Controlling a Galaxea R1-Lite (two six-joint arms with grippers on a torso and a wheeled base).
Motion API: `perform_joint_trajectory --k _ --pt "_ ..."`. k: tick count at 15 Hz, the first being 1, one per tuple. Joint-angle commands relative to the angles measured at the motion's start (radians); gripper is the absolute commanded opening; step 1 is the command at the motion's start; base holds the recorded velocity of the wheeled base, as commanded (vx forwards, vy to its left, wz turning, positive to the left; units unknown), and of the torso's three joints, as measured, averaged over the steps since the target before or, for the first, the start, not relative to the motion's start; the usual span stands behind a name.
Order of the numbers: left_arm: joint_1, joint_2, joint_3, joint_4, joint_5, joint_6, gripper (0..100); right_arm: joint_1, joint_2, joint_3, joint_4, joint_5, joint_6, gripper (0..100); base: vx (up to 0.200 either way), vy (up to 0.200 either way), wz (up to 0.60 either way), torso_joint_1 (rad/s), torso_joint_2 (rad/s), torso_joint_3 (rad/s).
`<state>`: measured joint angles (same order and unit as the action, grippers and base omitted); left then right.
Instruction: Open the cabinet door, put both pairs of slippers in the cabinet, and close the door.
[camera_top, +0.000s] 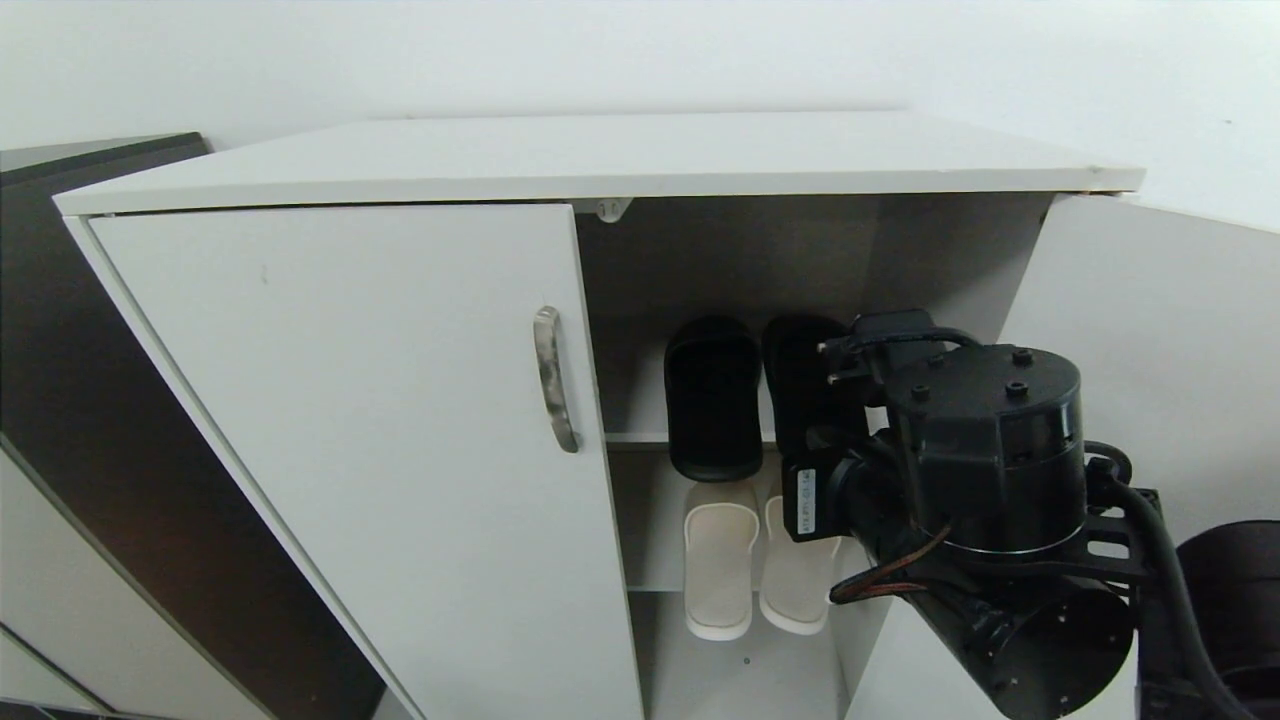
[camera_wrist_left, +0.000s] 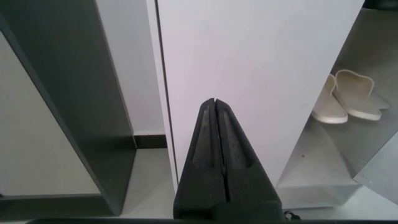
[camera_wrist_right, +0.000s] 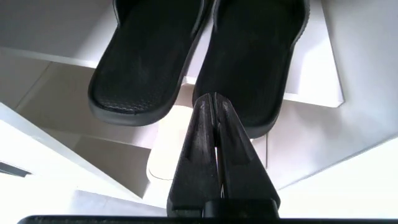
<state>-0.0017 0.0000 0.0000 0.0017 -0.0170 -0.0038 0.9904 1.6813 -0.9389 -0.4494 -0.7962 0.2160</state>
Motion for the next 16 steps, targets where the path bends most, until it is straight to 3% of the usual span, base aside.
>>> perform_joint_trajectory --k 1,16 --pt "0.0 0.002 0.0 0.0 0.0 0.001 0 0.001 0.015 -0.001 0.0 0.0 0.0 0 -0.2 0.0 0.0 0.007 0.01 0.002" --pt "0.0 0.002 0.0 0.0 -0.001 -0.001 0 -0.001 0.015 0.006 -0.003 -0.001 0.003 0 -0.2 0.0 0.0 0.004 0.0 0.002"
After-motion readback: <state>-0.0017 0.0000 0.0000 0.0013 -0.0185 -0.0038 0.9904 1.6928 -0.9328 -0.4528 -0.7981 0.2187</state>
